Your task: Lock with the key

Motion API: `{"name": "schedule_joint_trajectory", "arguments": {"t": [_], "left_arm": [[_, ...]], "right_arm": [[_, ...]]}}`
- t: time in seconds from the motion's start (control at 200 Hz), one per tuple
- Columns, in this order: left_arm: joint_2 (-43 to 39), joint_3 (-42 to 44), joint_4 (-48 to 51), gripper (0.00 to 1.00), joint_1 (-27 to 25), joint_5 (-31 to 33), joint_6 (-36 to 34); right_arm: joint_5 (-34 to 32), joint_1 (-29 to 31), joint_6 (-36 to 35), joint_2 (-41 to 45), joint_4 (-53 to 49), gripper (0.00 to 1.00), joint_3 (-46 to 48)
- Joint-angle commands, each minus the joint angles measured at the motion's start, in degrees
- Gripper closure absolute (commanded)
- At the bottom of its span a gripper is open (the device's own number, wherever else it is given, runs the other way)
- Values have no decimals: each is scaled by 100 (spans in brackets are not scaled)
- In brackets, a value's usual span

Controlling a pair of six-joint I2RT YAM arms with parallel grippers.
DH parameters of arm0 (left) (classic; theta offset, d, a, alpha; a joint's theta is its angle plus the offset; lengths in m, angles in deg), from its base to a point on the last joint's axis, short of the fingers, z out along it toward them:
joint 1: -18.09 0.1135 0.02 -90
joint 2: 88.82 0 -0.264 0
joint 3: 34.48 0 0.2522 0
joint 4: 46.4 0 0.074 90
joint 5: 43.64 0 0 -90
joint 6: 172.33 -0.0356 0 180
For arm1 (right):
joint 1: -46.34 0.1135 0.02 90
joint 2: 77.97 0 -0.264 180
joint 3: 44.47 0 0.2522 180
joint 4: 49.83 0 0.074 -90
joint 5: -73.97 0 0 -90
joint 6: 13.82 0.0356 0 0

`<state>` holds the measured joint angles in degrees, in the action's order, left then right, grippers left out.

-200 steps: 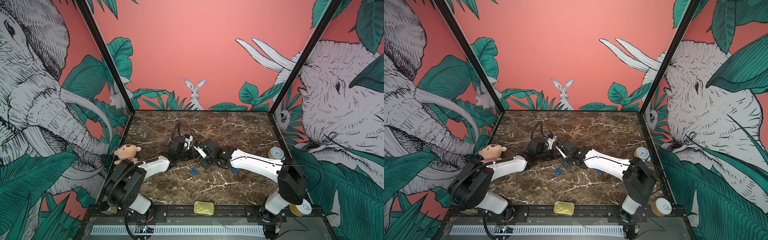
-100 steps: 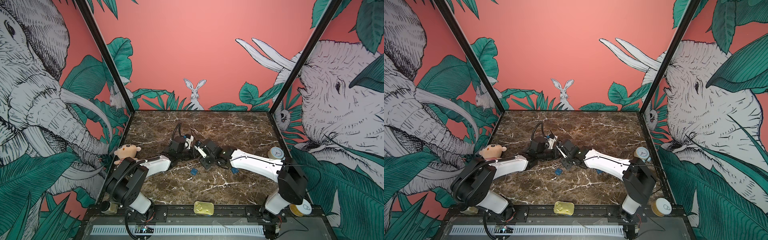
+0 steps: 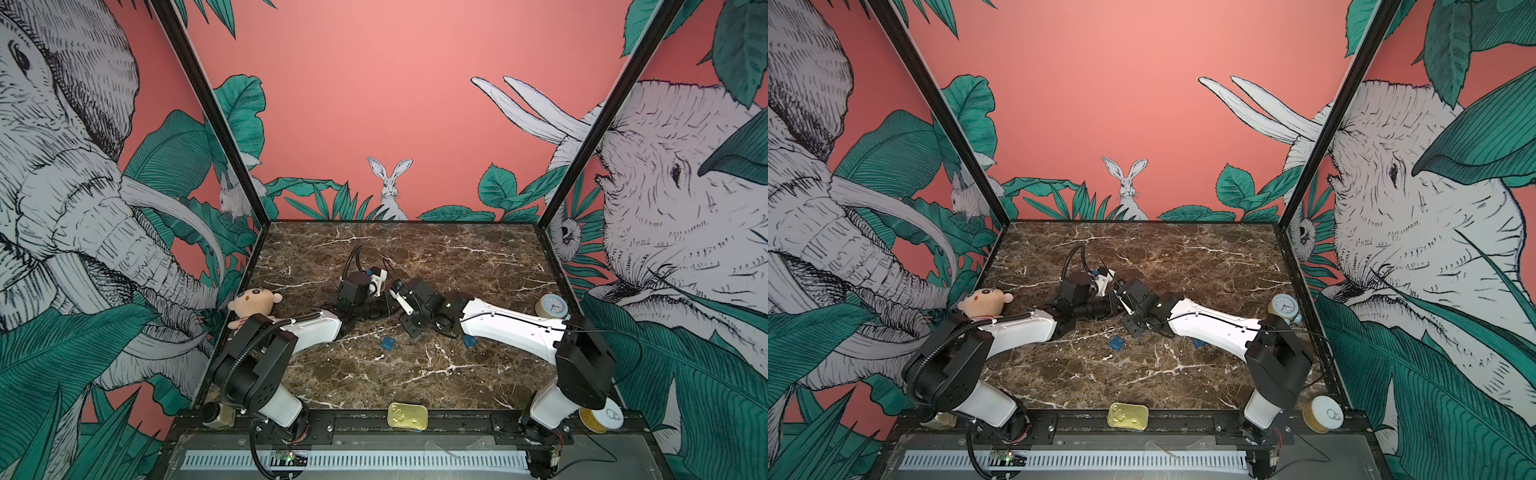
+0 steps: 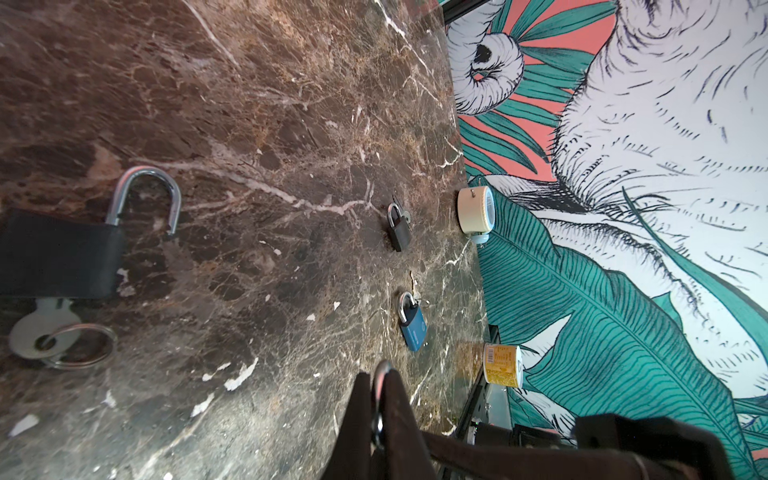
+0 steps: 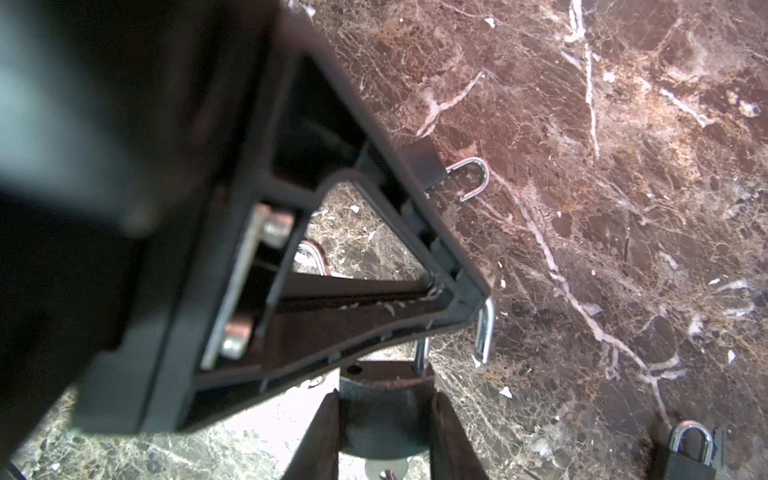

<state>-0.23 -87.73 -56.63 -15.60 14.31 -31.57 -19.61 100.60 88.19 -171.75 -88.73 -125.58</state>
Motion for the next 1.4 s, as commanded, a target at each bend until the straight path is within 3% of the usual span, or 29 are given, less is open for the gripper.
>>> {"name": "schedule_joint_trajectory", "arguments": {"t": [0.0,0.29,0.43,0.565,0.96,1.395], "left_arm": [[39,-5,-362,100,-76,36,-12],[15,32,-549,100,-76,59,244],[-1,64,-590,100,-76,94,320],[-26,112,-648,100,-76,132,424],[-356,158,-570,100,-76,311,708],[-532,-25,-77,100,-76,325,1040]], "right_arm": [[173,79,-96,360,289,84,-112],[172,75,-42,423,413,80,-8],[188,67,6,421,467,59,33],[342,-23,154,508,638,49,200],[1262,-1006,912,1678,1919,52,1766],[1691,-1079,1098,1642,3724,57,2646]]}}
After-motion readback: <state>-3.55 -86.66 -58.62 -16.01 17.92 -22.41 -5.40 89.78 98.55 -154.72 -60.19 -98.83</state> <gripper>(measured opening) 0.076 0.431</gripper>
